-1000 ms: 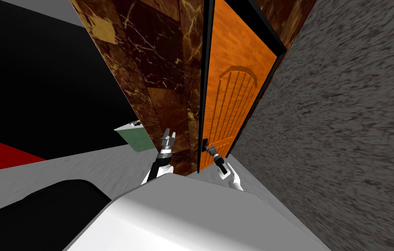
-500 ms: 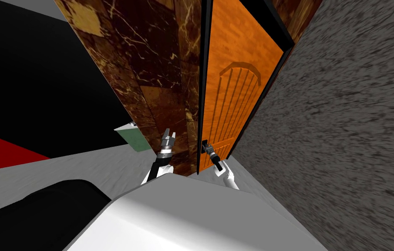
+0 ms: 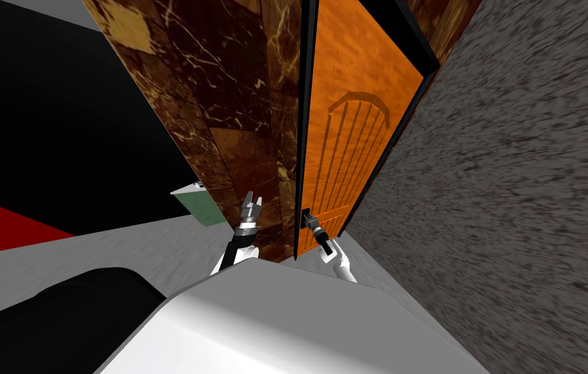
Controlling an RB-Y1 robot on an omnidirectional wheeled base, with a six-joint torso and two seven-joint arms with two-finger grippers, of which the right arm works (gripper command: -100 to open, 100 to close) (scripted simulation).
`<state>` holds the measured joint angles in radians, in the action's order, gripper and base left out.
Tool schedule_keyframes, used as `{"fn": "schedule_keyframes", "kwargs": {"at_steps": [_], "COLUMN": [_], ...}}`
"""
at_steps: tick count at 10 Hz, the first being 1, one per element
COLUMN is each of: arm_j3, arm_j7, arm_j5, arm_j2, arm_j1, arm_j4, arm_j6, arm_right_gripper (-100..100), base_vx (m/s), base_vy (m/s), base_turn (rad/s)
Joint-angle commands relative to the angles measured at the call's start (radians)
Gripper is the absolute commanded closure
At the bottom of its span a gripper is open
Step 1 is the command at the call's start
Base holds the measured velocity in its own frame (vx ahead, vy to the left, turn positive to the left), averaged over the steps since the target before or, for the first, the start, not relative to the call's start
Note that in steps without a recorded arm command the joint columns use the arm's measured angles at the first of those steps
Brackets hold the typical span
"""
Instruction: Pull the door open
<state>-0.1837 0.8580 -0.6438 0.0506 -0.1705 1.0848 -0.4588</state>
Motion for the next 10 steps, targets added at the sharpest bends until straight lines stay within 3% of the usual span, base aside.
{"fn": "schedule_keyframes", "kwargs": {"at_steps": [1,3,10], "arm_j3": [0.000,-0.009,-0.031], "arm_j7": [0.000,0.048,0.164], "arm_j5": [0.000,-0.054,-0.184], "arm_j2": [0.000,0.013,0.041], "arm_j1": [0.000,0.000,-0.001], "arm_j4": [0.000,0.002,0.008], "arm_j6": [0.000,0.035,0.117], "arm_right_gripper": [100,100,100], "base_vx": [0.000,-0.052,-0.079], "base_vy": [0.000,-0.015,-0.022], "base_turn": [0.000,0.109,0.088]}}
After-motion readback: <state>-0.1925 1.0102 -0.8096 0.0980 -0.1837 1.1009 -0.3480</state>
